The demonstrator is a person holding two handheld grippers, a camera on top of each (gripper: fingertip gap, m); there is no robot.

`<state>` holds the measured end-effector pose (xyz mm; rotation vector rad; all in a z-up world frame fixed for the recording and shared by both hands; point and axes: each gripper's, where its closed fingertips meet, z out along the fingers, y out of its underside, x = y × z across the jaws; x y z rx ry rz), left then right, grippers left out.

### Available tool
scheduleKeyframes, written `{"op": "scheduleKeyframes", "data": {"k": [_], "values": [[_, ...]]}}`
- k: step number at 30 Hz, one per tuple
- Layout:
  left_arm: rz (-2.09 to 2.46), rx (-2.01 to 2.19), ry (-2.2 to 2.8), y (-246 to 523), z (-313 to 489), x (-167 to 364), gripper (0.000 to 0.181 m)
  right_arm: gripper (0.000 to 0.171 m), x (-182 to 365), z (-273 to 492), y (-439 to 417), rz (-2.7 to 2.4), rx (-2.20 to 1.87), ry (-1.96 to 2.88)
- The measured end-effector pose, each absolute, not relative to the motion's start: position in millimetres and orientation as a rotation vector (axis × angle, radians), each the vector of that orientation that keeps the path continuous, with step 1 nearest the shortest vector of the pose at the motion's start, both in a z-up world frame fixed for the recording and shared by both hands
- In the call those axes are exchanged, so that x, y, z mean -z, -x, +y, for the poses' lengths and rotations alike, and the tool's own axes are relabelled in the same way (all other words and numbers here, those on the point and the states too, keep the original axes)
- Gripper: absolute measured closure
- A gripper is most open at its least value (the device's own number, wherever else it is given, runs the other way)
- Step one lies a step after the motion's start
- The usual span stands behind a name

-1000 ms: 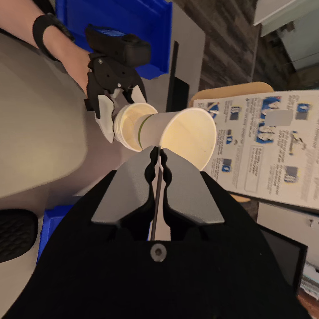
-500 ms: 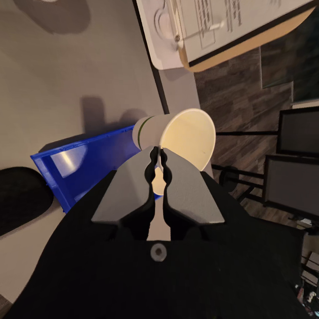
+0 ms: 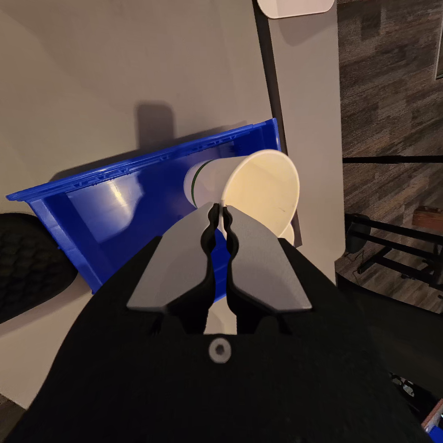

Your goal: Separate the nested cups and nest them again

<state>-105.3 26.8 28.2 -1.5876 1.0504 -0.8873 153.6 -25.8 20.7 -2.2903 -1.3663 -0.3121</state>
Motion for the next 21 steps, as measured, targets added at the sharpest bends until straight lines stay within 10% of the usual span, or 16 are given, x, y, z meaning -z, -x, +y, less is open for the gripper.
{"op": "scheduleKeyframes", "data": {"k": [21], "values": [[1.030, 0.895, 1.581, 109.3, 29.2, -32.9, 0.090, 0.168, 34.8, -10.9, -163.0, -1.373, 0.324, 2.331]]}}
